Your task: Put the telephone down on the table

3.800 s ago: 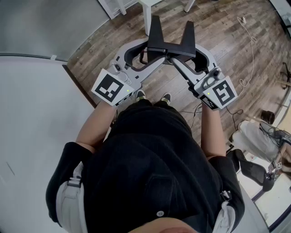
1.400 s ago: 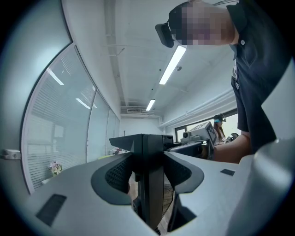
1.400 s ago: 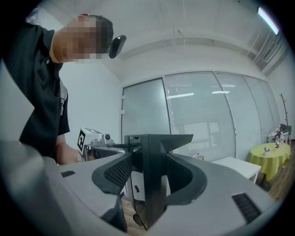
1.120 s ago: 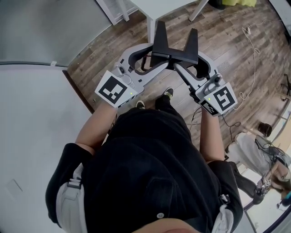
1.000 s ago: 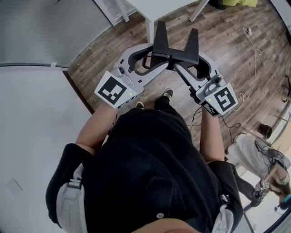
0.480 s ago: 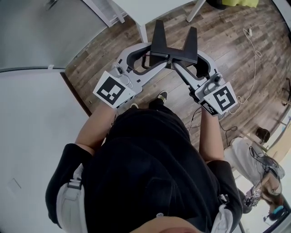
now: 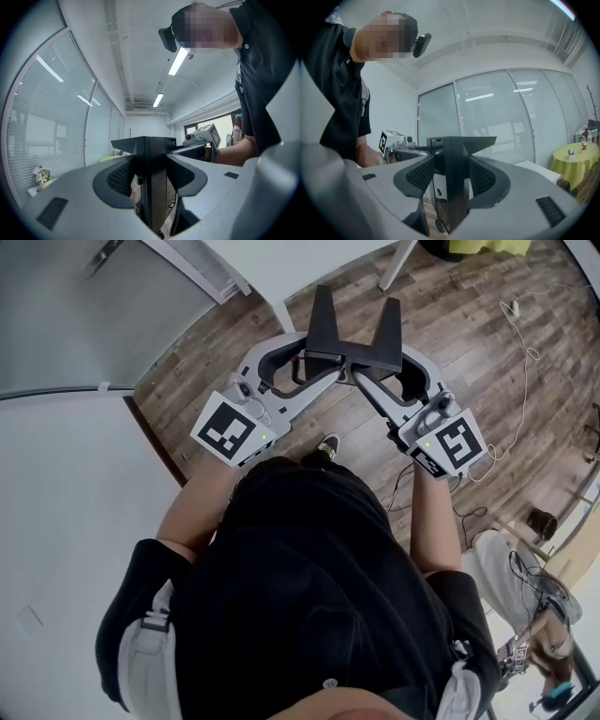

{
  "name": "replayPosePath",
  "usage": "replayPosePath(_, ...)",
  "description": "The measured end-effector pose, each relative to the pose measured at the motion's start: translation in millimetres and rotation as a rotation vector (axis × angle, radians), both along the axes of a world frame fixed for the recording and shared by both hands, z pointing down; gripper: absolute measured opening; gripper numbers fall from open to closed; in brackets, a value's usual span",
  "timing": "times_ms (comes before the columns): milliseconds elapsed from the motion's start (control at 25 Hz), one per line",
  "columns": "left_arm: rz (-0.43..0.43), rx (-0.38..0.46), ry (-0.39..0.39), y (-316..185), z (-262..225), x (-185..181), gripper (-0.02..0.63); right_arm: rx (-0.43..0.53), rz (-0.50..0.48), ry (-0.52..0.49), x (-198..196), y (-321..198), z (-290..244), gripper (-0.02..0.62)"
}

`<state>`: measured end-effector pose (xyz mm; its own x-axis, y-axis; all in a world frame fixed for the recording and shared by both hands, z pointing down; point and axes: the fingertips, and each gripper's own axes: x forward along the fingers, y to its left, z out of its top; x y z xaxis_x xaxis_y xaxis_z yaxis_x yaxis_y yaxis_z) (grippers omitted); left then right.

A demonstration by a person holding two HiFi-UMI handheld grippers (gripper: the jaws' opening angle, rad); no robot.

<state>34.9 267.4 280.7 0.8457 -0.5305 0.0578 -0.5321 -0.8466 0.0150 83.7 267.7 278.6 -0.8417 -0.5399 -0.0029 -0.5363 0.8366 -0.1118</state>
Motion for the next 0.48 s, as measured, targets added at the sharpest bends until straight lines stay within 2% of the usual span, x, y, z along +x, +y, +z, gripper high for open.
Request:
replayPosePath(320, -0.001, -0.013, -0.005, -19.9, 6.0, 20.2, 0.218, -0.016, -0.004, -0.001, 20.5, -20.6, 5.8, 0.242)
replayPosePath(480, 0.034, -0.012, -0.023, -34.8, 10.2, 29.9, 0.218, -0.023, 0.013, 0.000, 30.4, -37.0, 6.4, 0.242)
